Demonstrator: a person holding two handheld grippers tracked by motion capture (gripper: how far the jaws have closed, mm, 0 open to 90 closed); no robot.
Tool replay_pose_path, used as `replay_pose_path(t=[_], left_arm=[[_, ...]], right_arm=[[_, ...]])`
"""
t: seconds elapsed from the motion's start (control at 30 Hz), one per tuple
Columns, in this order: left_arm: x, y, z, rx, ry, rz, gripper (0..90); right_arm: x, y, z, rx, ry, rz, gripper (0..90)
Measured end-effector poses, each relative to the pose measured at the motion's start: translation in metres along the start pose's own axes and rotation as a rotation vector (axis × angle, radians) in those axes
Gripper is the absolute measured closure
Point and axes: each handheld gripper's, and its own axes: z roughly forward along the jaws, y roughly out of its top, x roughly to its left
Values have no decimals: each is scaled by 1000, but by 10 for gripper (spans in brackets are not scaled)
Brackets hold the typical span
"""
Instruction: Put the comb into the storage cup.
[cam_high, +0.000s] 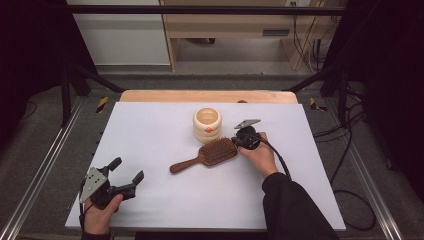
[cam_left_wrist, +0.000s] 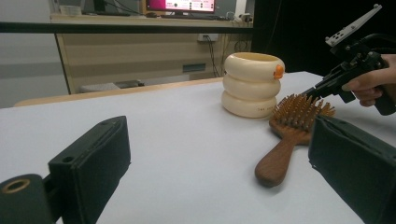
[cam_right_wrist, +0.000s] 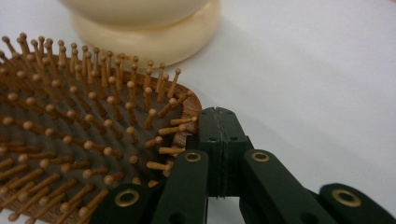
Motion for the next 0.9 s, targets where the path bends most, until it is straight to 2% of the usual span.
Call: replay_pose_path(t=[0.4, 0.57, 0.67, 0.9], left_arm=[[-1, 0, 1, 2, -3, 3, 55], [0, 0, 1, 2, -3, 2, 55], [-1, 0, 1, 3, -5, 3, 55], [-1, 0, 1, 3, -6, 4, 55]], right_arm=[[32, 8, -1, 26, 32, -15, 900], [49, 13, 2, 20, 53, -38, 900], [54, 15, 4, 16, 60, -46, 900], [80, 26, 15, 12, 79, -73, 900]])
